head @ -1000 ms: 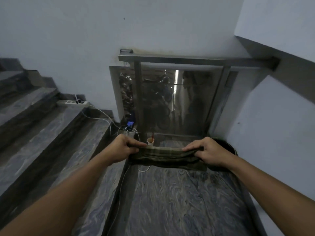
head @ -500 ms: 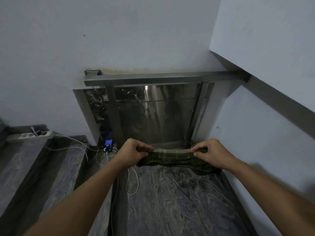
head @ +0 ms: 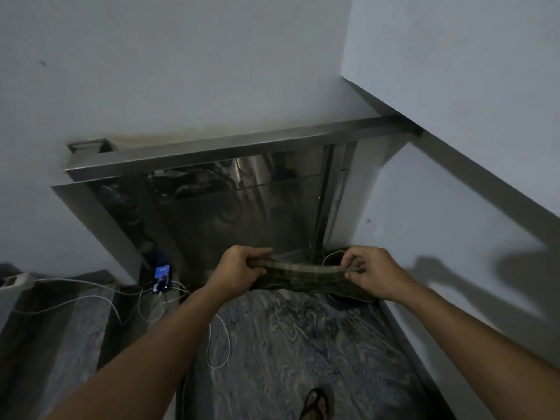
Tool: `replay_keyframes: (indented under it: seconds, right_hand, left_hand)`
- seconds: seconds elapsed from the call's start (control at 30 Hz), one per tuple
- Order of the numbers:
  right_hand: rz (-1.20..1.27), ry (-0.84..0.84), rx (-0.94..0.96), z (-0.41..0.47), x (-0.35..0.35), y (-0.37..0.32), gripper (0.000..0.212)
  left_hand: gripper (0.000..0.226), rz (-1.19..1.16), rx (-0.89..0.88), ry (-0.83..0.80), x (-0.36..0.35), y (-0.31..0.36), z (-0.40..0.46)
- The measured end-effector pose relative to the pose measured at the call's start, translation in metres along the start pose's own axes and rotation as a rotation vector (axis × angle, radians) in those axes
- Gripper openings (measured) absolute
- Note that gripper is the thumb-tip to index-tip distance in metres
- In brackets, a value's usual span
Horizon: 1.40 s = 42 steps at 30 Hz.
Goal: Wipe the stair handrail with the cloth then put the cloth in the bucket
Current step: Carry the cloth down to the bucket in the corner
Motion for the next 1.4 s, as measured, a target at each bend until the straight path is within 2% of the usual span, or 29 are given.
replay_keyframes:
  seconds: [0.13,0.4,0.57,0.77,1.0,1.2,1.4]
  right_hand:
    - [0.034,-0.005,-0.059,0.047,-0.003,0.054,0.036]
    - [0.069,-0.041,-0.257,0.130,-0.047,0.180,0.029]
    - [0.023,0.052,-0.358,0.165,-0.082,0.259,0.023]
    - [-0.010,0.110,-0.523,0.201,-0.131,0.356,0.028]
    - [0.125,0.225,-0.703,0.226,-0.186,0.458,0.025]
    - [0.255,0.328,-0.807,0.248,-0.222,0.517,0.035]
    - [0.332,0.420,-0.866,0.259,-0.235,0.537,0.035]
  left_hand:
    - [0.037,0.020,0.048,-0.048,-0.034,-0.006,0.073]
    - [0.034,0.006,0.201,-0.114,-0.129,-0.041,0.203]
    - [0.029,-0.028,0.287,-0.183,-0.208,-0.072,0.271]
    - [0.030,-0.091,0.374,-0.251,-0.310,-0.121,0.348]
    - [0.024,-0.204,0.475,-0.249,-0.418,-0.166,0.424]
    - [0.028,-0.313,0.445,-0.299,-0.496,-0.179,0.463]
    - [0.041,-0.387,0.435,-0.404,-0.515,-0.177,0.478]
Point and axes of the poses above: each hand's wrist, its own z-axis towards the middle knuckle, its own x-axis out of the back of the hand, y = z × x, the point moved 5 cm from there along z, towards the middle knuckle, and after that the axes turned 5 degrees about x, right-handed, at the moved point
